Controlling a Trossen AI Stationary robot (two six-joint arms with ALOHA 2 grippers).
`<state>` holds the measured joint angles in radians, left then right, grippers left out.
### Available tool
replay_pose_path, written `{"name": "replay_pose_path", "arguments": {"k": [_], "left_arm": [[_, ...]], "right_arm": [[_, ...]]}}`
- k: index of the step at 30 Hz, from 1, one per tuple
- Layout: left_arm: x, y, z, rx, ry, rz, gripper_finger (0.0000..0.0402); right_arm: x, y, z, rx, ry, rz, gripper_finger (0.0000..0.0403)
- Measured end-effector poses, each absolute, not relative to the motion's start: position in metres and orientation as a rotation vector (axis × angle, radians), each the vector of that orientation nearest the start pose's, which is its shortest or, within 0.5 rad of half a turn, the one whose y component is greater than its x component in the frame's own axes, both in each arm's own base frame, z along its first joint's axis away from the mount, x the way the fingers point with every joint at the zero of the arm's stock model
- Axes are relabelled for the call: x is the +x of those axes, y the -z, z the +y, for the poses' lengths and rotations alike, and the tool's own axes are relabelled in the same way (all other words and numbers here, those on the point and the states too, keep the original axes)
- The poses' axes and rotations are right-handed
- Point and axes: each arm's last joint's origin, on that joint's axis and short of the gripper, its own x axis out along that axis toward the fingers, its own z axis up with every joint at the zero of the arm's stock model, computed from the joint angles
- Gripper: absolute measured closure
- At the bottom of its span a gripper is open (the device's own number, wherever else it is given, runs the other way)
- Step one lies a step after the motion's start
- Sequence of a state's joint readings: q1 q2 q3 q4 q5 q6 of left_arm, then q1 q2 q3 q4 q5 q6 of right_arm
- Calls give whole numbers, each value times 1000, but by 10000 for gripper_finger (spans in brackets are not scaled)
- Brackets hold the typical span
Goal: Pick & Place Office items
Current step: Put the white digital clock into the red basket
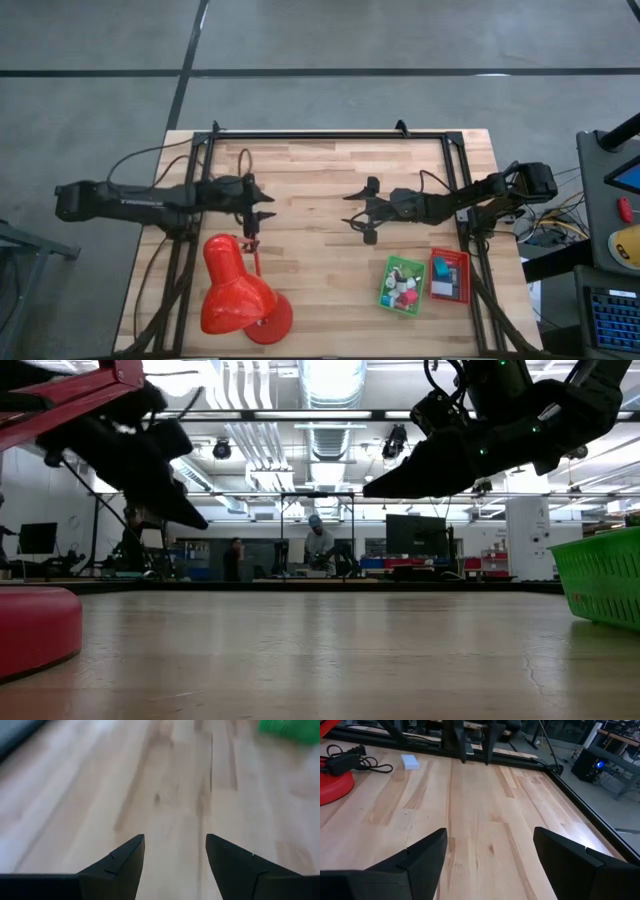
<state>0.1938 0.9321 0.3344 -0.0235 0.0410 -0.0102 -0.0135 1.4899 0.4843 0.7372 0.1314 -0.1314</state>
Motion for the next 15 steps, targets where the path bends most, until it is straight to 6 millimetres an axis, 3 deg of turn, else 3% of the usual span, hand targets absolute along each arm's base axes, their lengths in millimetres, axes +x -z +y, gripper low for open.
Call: {"name": "replay_pose_path", "arguments": {"k": [6, 15], "left_arm": [[176, -204, 18, -117, -87, 825, 184], [158, -196, -21, -276, -54, 1076, 184]], "right_arm": [[273, -166, -7, -146, 126, 277, 115], [273, -166, -7, -146, 126, 277, 104]]}}
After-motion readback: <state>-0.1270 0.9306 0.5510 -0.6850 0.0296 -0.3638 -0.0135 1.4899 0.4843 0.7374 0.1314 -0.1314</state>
